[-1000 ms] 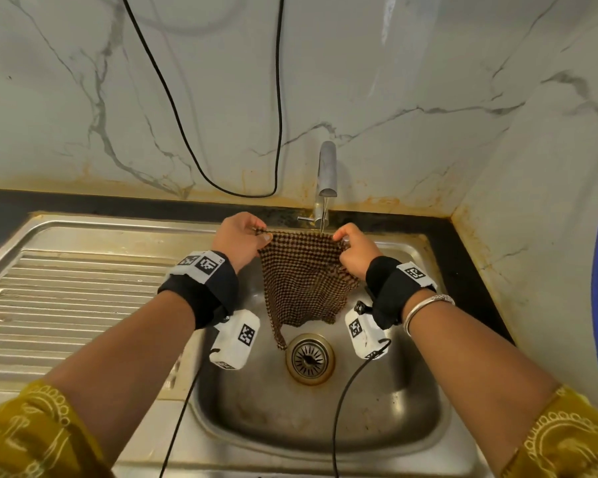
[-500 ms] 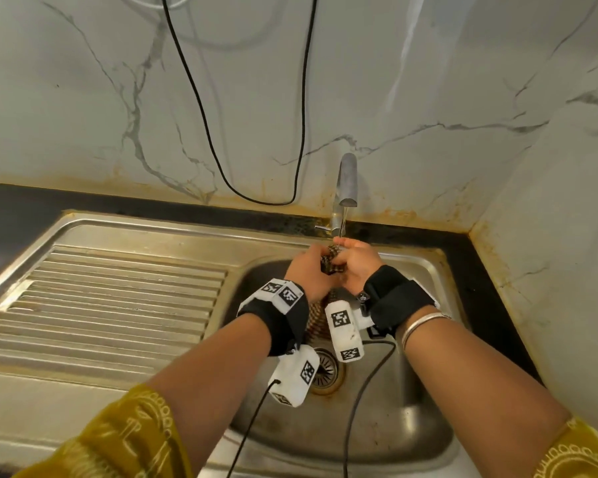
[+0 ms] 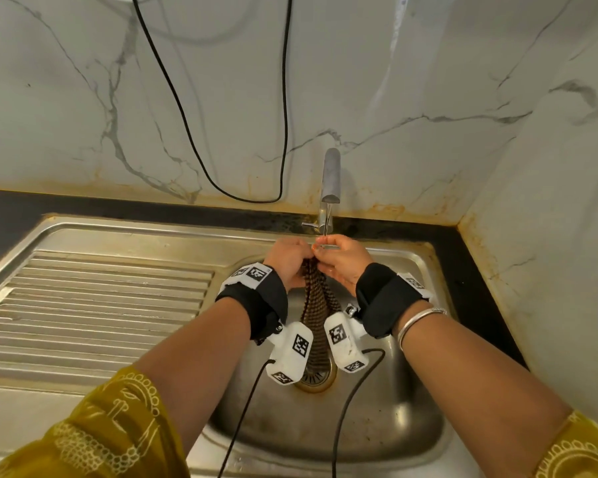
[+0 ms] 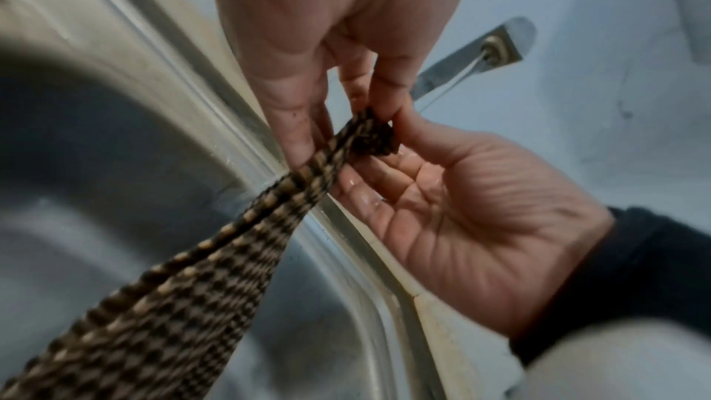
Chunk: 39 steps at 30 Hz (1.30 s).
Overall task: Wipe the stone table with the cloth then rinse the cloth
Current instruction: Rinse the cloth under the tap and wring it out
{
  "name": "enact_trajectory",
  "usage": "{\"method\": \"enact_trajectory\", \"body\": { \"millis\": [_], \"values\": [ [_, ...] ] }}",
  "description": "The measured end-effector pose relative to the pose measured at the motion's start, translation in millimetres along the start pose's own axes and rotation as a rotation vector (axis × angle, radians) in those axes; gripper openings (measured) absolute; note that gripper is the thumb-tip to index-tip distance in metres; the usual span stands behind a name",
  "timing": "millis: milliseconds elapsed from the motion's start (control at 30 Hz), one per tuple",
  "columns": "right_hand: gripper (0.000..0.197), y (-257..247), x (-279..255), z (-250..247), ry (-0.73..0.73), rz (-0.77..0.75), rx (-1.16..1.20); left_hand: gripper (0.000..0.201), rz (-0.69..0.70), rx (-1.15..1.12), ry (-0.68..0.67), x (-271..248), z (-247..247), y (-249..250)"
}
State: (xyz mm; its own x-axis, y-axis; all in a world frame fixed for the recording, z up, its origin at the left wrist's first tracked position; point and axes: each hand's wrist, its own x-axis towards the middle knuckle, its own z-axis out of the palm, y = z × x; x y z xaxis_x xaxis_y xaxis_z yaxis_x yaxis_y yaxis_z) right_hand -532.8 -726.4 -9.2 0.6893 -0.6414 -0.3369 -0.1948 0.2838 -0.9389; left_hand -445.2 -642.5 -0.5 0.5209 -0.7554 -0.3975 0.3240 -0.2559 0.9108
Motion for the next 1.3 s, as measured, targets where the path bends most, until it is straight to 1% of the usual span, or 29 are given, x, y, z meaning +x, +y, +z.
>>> {"method": "enact_trajectory", "body": {
  "millis": [100, 167, 267, 300, 367, 433, 467, 500, 533, 567, 633, 667, 733, 767, 800, 867, 900, 967, 1067, 1133, 1233, 1300],
  "values": [
    [0.019, 5.9, -0.3, -1.6, -0.054, -0.029, 0.043, 0.014, -0.053, -0.106, -0.036, 0.7, -0.3, -7.4],
    [0.020, 7.5, -0.5, -4.3, -0.061, -0.030, 0.022, 0.015, -0.049, -0.063, -0.046, 1.0, -1.3, -9.9],
    [0.026, 9.3, 2.9, -6.3, 0.051, -0.014, -0.245, 0.018, -0.040, -0.021, -0.020, -0.1, -4.7, -9.1],
    [0.028, 9.3, 4.4, -7.3, 0.104, -0.008, -0.275, 0.017, -0.032, -0.036, 0.007, 1.2, -7.9, -8.7],
    [0.031, 6.3, 7.0, -9.4, 0.180, 0.020, -0.214, 0.017, -0.009, -0.048, 0.100, 4.2, -17.0, -6.2],
    [0.033, 3.0, 7.3, -9.2, 0.184, 0.053, -0.039, 0.029, 0.003, -0.018, 0.204, 8.2, -26.9, -5.3],
    [0.033, 0.8, 6.7, -7.7, 0.169, 0.053, 0.015, 0.026, 0.008, 0.003, 0.230, 7.4, -29.6, -5.9],
    [0.032, 0.3, 7.4, -4.5, 0.152, 0.041, 0.014, 0.020, 0.016, 0.033, 0.238, 7.1, -31.5, -8.3],
    [0.029, 0.2, 8.4, 1.1, 0.132, 0.021, -0.087, 0.017, 0.027, 0.081, 0.229, 3.9, -31.7, -9.2],
    [0.023, 0.2, 8.9, 7.1, 0.116, -0.014, -0.241, 0.019, 0.047, 0.150, 0.206, 1.4, -32.2, -11.1],
    [0.012, -1.0, 8.7, 16.8, 0.077, -0.098, -0.540, 0.039, 0.097, 0.370, 0.173, -6.8, -35.3, -10.8],
    [0.017, -1.2, 9.9, 18.1, 0.057, -0.119, -0.646, 0.044, 0.125, 0.504, 0.174, -10.0, -39.0, -9.4],
    [0.035, -3.3, 15.8, 14.3, 0.058, -0.125, -0.819, 0.043, 0.181, 0.771, 0.203, -17.1, -50.2, -5.3],
    [0.039, -4.9, 18.2, 11.5, 0.088, -0.132, -0.906, 0.040, 0.193, 0.878, 0.224, -20.9, -57.8, -3.0],
    [0.036, -8.6, 19.3, 8.8, 0.132, -0.147, -0.988, 0.034, 0.183, 0.960, 0.240, -23.5, -65.7, -1.4],
    [0.018, -14.6, 22.9, 4.7, 0.210, -0.191, -1.078, 0.025, 0.141, 1.043, 0.241, -30.0, -78.6, -1.6],
    [0.014, -16.7, 24.4, 3.3, 0.236, -0.207, -1.071, 0.025, 0.115, 1.056, 0.225, -32.9, -82.7, -4.3],
    [0.016, -18.4, 27.2, 2.9, 0.262, -0.204, -0.990, 0.031, 0.086, 1.049, 0.194, -38.7, -87.1, -12.4],
    [0.023, -16.9, 31.6, 5.8, 0.246, -0.125, -0.846, 0.040, 0.062, 1.008, 0.136, -41.7, -88.4, -30.8],
    [0.028, -16.1, 31.2, 10.1, 0.232, -0.076, -0.807, 0.046, 0.035, 0.999, 0.126, -42.4, -89.5, -40.2],
    [0.038, -16.9, 31.2, 12.3, 0.227, -0.044, -0.850, 0.045, 0.020, 0.985, 0.142, -46.4, -88.4, -44.2],
    [0.046, -17.5, 32.4, 13.7, 0.202, -0.043, -0.774, 0.037, 0.044, 0.908, 0.182, -45.7, -88.0, -46.2]
  ]
}}
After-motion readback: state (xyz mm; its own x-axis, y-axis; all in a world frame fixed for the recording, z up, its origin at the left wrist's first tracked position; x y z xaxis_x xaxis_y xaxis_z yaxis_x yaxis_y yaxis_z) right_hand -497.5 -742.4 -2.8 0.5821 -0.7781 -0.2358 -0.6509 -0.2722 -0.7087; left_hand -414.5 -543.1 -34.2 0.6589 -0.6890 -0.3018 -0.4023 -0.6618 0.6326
